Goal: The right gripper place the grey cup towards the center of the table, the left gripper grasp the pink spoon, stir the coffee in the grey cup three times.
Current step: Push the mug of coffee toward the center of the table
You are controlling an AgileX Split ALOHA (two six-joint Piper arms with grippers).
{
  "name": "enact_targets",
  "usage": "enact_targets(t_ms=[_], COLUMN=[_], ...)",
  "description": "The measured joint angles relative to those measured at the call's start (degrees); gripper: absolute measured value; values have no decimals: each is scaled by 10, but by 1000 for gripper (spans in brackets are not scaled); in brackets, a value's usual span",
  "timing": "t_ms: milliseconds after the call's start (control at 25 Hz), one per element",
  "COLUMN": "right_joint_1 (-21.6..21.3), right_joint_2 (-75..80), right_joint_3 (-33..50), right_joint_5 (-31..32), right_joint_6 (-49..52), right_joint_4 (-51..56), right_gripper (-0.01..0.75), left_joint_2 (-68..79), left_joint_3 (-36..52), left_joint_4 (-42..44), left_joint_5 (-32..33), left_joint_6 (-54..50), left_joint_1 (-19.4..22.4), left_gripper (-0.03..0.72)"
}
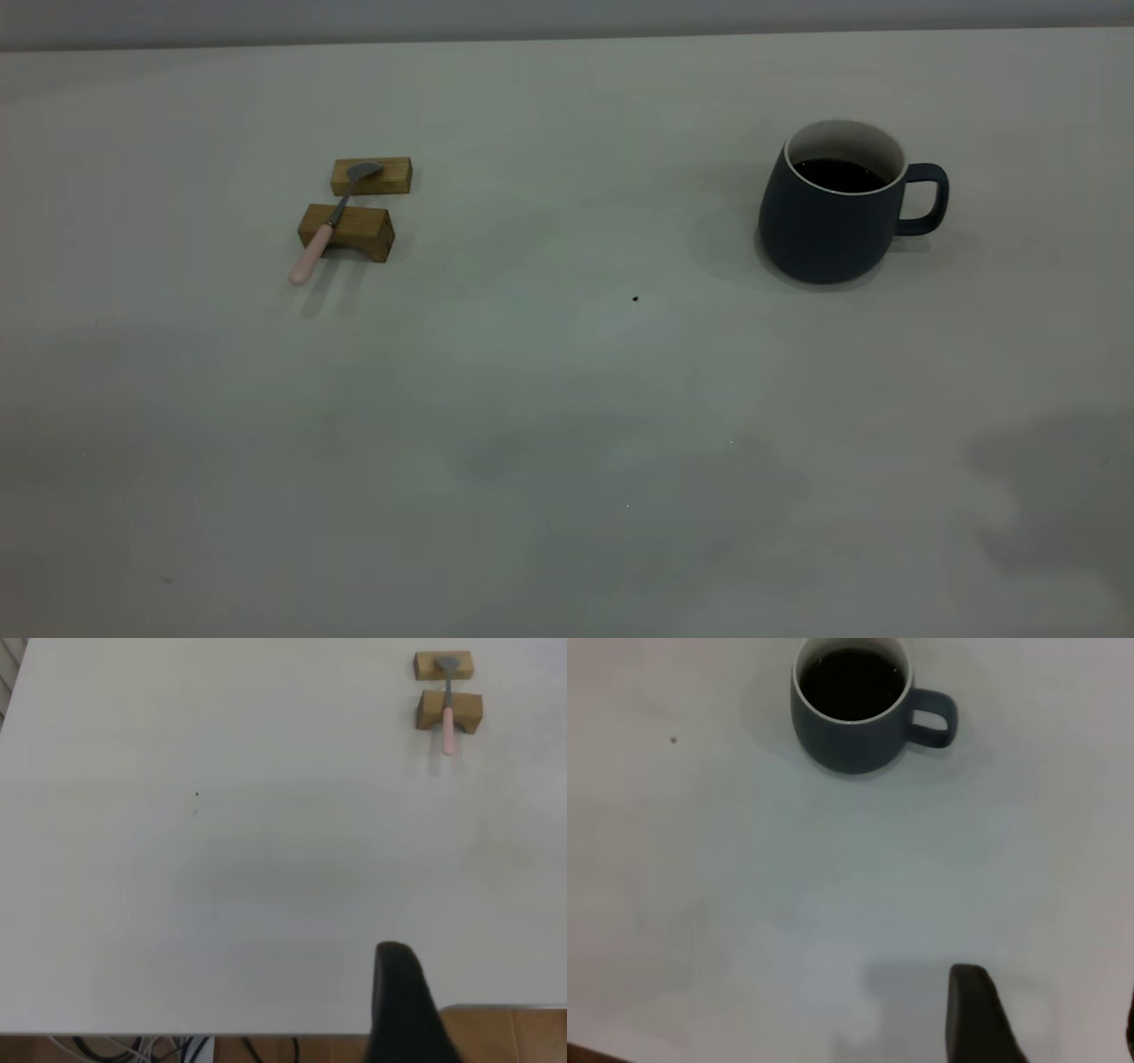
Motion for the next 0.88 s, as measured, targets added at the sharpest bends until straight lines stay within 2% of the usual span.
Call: enact_targets(t_ms=[240,440,560,880], right_joint_1=[0,0,-2,-29], right_joint_2=[218,380,472,638], right_joint_3=[-118,-219,-283,-441], right_joint_5=[-48,-67,-48,49], right_joint_6=[-150,-354,-472,-738], right_joint_4=[26,26,30,112], right_gripper=[438,438,438,438], left_joint_2=[0,0,0,0], left_joint_3=[0,0,0,0], left_joint_4=[0,0,0,0], left_joint_5=[0,0,0,0], left_joint_6=[0,0,0,0], left_joint_1=[0,0,0,0], left_gripper=[508,508,508,508])
